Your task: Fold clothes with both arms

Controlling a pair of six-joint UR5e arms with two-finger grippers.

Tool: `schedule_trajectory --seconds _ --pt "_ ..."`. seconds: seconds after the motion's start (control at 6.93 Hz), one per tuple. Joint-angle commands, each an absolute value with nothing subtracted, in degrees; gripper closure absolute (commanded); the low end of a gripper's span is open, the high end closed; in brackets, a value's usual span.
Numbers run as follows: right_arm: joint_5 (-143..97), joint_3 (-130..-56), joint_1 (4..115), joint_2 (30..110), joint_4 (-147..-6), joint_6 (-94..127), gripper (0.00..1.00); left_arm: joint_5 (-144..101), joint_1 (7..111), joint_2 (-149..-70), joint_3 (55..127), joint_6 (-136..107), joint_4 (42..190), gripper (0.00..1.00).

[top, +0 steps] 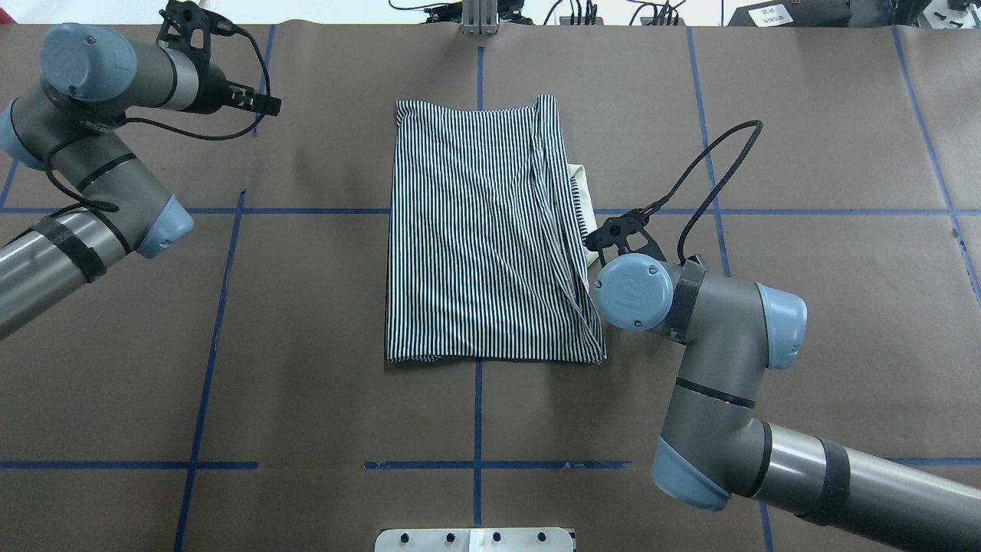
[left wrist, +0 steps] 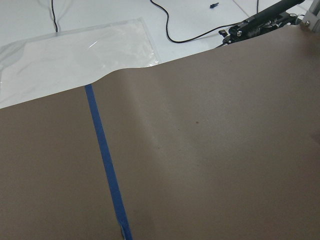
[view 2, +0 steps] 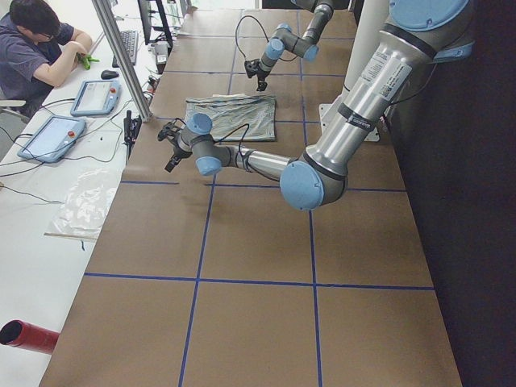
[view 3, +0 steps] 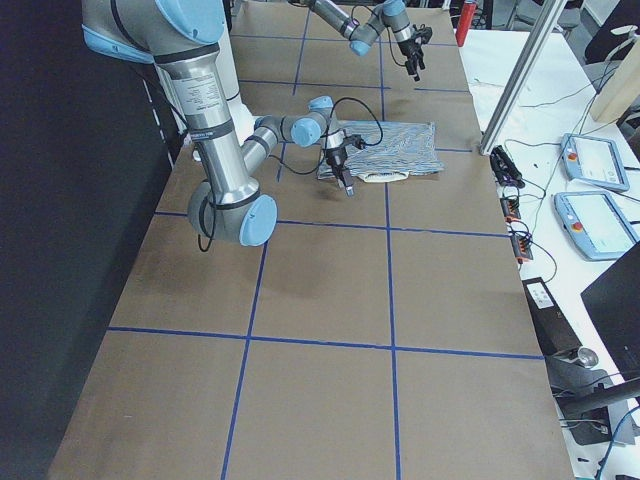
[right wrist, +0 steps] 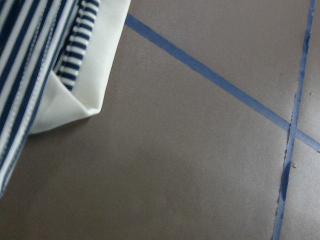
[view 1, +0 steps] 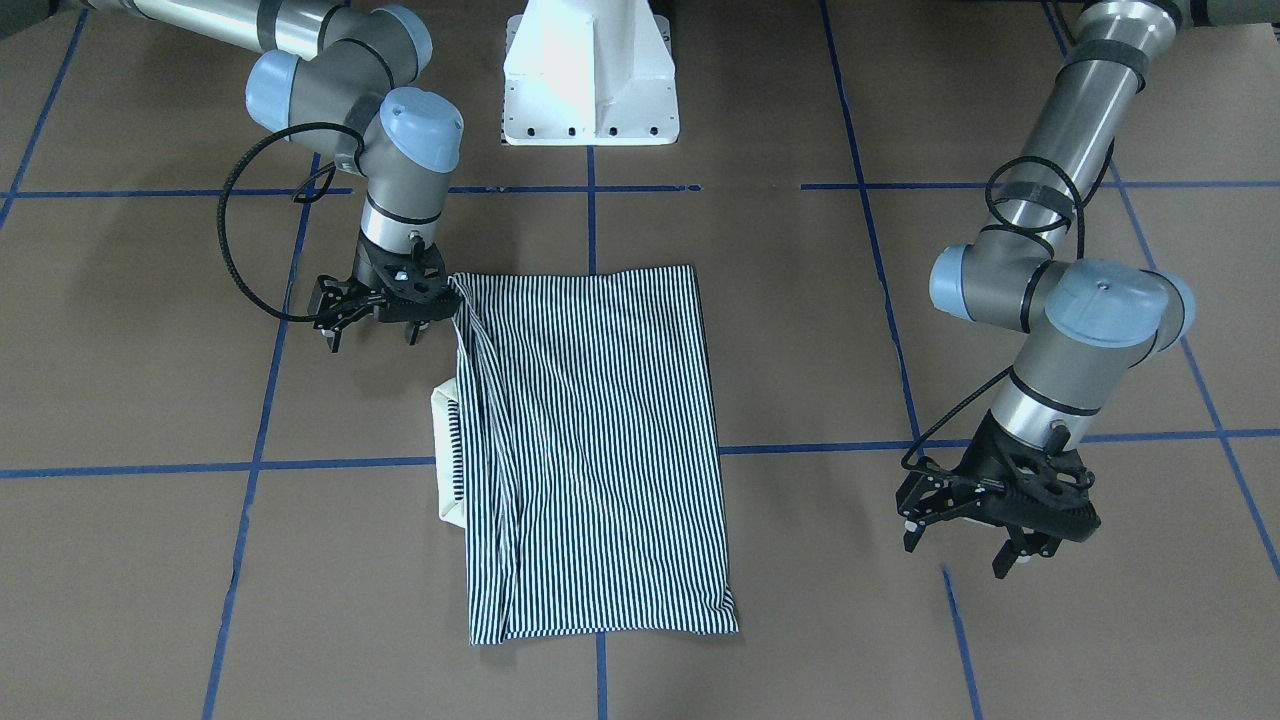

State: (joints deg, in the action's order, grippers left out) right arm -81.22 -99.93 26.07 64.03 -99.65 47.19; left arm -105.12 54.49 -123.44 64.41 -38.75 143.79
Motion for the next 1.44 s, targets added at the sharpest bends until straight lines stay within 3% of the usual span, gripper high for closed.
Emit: schedule_trajectory --seconds 0.0,0.72,1.3 --pt "-81.56 -99.32 27.59 58.58 -99.32 47.98 0.0 -105.12 54.49 -123.4 64.42 -38.76 143.79 0.0" --pt "-81.91 -92.3 25.05 54.93 -90.63 53.18 0.0 -105.12 54.49 -123.4 64.42 -38.76 143.79 0.0" --pt "-82.97 -92.81 25.05 55.03 -95.23 52.13 0.0 -105.12 54.4 -123.4 64.34 -38.76 143.7 0.0"
